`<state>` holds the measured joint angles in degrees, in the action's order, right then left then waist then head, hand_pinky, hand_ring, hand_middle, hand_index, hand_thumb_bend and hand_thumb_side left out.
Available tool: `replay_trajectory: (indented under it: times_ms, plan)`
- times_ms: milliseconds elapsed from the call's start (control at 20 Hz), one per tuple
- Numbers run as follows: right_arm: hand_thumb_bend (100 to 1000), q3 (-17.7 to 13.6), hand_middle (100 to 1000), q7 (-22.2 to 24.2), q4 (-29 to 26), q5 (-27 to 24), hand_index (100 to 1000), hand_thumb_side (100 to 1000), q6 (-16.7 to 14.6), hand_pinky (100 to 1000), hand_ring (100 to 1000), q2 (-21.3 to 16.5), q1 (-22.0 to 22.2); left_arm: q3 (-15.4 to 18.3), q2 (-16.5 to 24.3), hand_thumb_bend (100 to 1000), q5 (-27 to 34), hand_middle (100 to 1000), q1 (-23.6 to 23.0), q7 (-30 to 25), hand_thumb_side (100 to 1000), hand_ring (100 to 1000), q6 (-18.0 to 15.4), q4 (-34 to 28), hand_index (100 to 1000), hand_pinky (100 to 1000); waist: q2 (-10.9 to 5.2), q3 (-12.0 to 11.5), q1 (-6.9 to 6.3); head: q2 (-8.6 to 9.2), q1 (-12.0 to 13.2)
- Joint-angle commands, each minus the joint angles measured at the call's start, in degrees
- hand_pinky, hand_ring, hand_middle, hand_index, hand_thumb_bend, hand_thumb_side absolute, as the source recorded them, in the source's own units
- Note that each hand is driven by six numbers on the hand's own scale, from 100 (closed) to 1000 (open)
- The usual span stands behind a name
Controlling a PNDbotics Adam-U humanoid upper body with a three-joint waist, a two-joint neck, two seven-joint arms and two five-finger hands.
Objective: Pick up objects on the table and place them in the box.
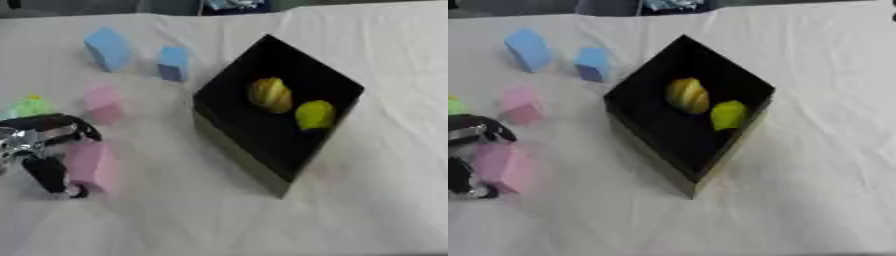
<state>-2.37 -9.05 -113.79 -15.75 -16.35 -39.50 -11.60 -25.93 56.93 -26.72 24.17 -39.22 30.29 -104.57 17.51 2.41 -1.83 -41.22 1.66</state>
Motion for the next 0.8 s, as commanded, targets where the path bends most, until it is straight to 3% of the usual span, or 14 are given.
replay_trajectory:
  times_ms: [50, 300, 500, 800]
  plan:
    - [100, -0.2, 575, 0.2, -0.8, 0.1, 772, 553, 0.0, 875, 825, -0.8, -0.4, 0.7, 1.2, 525, -0.7, 773, 0.5, -1.4, 100, 812, 2.3, -0.6, 815, 846, -0.14, 0.0, -0.03, 0.62, 0.1]
    - [100, -0.2, 574, 0.2, -0.8, 0.1, 772, 553, 0.0, 875, 825, -0.8, -0.3, 0.9, 1.2, 389, -1.9, 626, 0.3, -0.5, 100, 682, 3.1, -1.5, 692, 752, -0.18, 0.0, -0.04, 0.63, 0.1]
    - [100, -0.3, 574, 0.2, -0.8, 0.1, 773, 552, 0.0, 876, 825, -0.8, -0.2, 2.0, 1.5, 299, -2.6, 595, -0.1, -0.2, 100, 646, 3.3, -4.1, 655, 716, -0.23, 0.0, -0.07, 0.60, 0.0]
    - [100, -0.4, 575, 0.0, -0.8, 0.0, 773, 550, -0.2, 875, 825, -1.2, 0.0, 5.9, 2.2, 250, -5.8, 573, 0.8, 0.1, 100, 622, 3.2, -9.7, 610, 697, -0.60, -0.4, -0.13, 0.45, -0.4]
